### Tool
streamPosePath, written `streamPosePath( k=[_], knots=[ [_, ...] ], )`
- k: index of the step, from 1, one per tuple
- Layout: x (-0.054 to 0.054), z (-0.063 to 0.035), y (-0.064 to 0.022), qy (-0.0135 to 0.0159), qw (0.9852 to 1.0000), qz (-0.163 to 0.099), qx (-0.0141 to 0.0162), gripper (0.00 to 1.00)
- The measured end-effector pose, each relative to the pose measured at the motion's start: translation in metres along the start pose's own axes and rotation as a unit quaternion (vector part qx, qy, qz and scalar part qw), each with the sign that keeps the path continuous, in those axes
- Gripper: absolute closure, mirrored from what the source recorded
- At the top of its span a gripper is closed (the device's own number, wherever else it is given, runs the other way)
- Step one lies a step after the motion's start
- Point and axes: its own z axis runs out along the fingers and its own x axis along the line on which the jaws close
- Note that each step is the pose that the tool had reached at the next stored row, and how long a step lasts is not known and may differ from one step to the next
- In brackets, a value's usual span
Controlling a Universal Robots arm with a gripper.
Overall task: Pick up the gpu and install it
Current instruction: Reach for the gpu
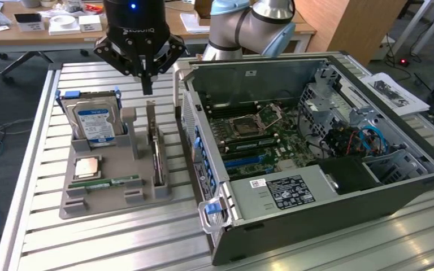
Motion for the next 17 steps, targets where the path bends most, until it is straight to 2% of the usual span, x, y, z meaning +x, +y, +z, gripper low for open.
streamPosePath(
  k=[7,17],
  knots=[
    [0.0009,-0.0002,-0.0035,0.0000,1.0000,0.000,0.0000,0.89],
    [0.0057,-0.0003,-0.0043,0.0000,1.0000,0.000,0.0000,0.89]
  ],
)
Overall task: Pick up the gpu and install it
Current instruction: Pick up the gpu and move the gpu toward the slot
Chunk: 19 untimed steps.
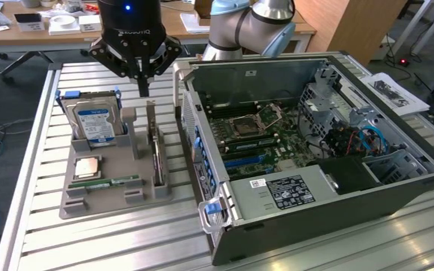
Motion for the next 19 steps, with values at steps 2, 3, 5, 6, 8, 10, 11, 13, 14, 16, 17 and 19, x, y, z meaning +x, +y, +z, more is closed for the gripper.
streamPosePath(
  k=[2,3,5,6,8,10,11,13,14,16,17,19],
  knots=[
    [0.0000,0.0000,0.0000,0.0000,1.0000,0.000,0.0000,0.89],
    [0.0000,0.0000,0.0000,0.0000,1.0000,0.000,0.0000,0.89],
    [0.0000,0.0000,0.0000,0.0000,1.0000,0.000,0.0000,0.89],
    [0.0000,0.0000,0.0000,0.0000,1.0000,0.000,0.0000,0.89],
    [0.0000,0.0000,0.0000,0.0000,1.0000,0.000,0.0000,0.89],
    [0.0000,0.0000,0.0000,0.0000,1.0000,0.000,0.0000,0.89],
    [0.0000,0.0000,0.0000,0.0000,1.0000,0.000,0.0000,0.89],
    [0.0000,0.0000,0.0000,0.0000,1.0000,0.000,0.0000,0.83],
    [0.0000,0.0000,0.0000,0.0000,1.0000,0.000,0.0000,0.83],
    [0.0000,0.0000,0.0000,0.0000,1.0000,0.000,0.0000,0.71],
    [0.0000,0.0000,0.0000,0.0000,1.0000,0.000,0.0000,0.65],
    [0.0000,0.0000,0.0000,0.0000,1.0000,0.000,0.0000,0.59]
  ],
)
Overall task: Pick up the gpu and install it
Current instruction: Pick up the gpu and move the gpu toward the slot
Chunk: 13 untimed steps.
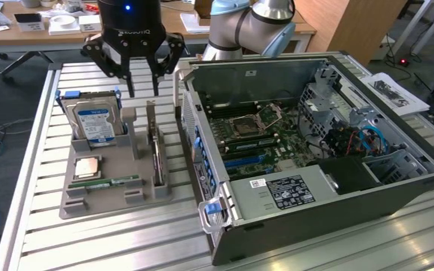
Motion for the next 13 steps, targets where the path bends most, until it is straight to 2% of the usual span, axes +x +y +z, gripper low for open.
streamPosePath(
  k=[1,2,3,13],
  knots=[
    [0.0000,0.0000,0.0000,0.0000,1.0000,0.000,0.0000,0.53],
    [0.0000,0.0000,0.0000,0.0000,1.0000,0.000,0.0000,0.53],
    [0.0000,0.0000,0.0000,0.0000,1.0000,0.000,0.0000,0.47],
    [0.0001,0.0027,-0.0001,0.0000,1.0000,0.000,0.0000,0.47]
  ],
)
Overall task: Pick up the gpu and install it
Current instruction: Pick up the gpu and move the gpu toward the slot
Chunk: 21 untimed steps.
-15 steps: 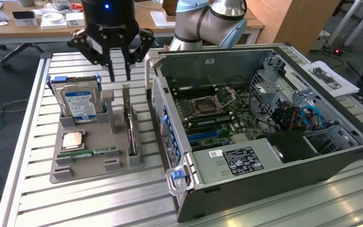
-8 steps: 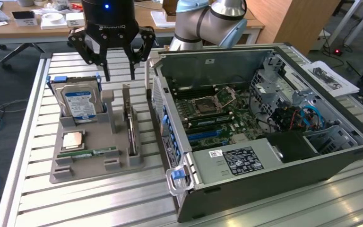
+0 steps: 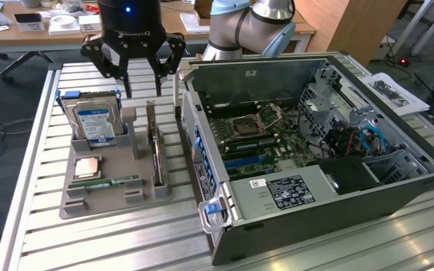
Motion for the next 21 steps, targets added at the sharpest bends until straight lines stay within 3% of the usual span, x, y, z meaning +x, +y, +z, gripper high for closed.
streamPosePath(
  k=[21],
  knots=[
    [0.001,0.0222,-0.0010,0.0000,1.0000,0.000,0.0000,0.47]
  ],
)
